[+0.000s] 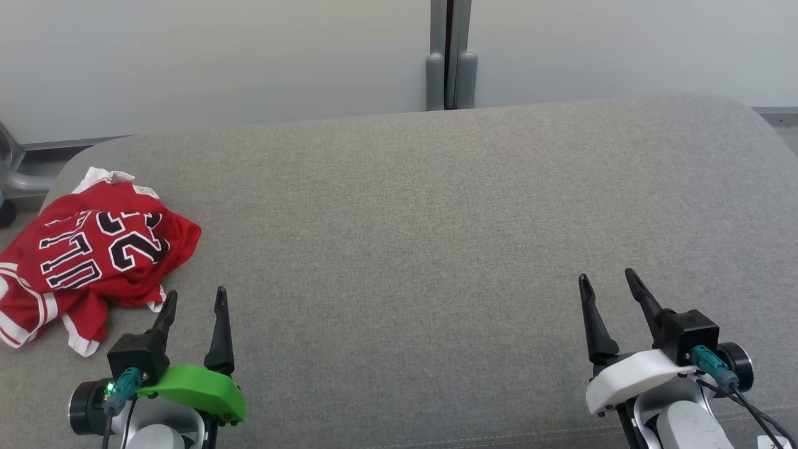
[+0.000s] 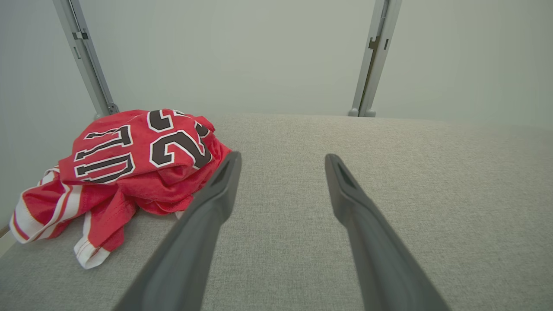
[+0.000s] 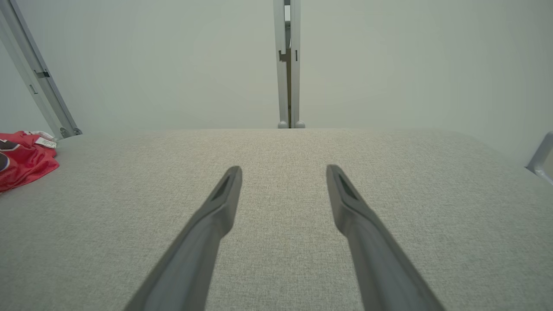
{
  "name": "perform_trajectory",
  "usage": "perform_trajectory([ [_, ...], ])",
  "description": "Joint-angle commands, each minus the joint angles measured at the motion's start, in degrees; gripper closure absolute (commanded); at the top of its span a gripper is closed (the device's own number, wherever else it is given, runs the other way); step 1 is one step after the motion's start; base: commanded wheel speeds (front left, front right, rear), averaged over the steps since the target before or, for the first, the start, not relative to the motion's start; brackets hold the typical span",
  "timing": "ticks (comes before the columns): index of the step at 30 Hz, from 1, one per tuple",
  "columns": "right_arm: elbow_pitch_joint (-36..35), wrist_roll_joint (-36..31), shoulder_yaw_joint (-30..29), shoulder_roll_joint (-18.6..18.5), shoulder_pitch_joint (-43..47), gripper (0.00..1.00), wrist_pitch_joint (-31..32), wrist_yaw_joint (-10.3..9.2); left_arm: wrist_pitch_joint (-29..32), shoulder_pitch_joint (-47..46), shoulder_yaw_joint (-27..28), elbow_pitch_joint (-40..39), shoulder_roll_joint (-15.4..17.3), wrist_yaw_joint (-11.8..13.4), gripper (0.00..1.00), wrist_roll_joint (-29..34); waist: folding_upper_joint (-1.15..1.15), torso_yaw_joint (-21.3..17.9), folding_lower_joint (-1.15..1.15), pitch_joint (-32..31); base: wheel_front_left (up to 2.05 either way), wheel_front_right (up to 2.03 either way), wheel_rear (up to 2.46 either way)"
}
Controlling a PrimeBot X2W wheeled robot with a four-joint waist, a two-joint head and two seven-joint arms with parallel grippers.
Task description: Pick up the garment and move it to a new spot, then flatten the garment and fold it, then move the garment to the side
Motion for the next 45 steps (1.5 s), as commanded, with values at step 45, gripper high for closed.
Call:
perform_trajectory([
  [45, -0.92, 2.9, 4.48, -0.09, -0.11, 0.0, -0.27, 0.0, -1.65, -0.19, 0.02, -0.16, 1.03, 1.77, 0.0, -3.19, 0.0, 26.53, 0.0, 0.76, 0.0, 0.0, 0.0],
])
